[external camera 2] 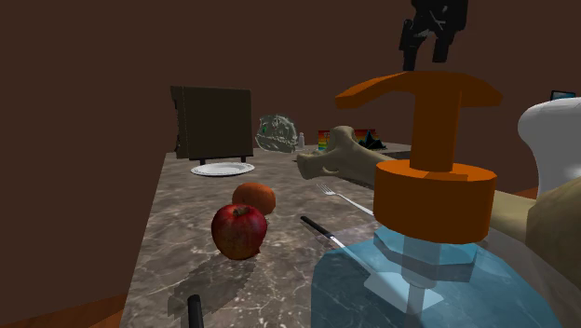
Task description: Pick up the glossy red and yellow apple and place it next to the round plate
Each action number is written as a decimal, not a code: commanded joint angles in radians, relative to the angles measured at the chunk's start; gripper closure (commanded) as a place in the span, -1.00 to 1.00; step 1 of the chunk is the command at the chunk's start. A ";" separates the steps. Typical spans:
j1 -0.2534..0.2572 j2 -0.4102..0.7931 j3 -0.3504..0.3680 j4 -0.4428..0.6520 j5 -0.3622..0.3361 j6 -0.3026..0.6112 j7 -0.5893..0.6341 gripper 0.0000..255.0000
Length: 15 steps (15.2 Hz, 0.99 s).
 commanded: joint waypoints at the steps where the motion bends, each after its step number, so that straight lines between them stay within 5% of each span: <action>1: 0.000 0.000 0.000 0.000 0.000 0.000 0.000 -1.00; 15: 0.070 0.577 0.112 0.275 -0.125 0.171 -0.066 -1.00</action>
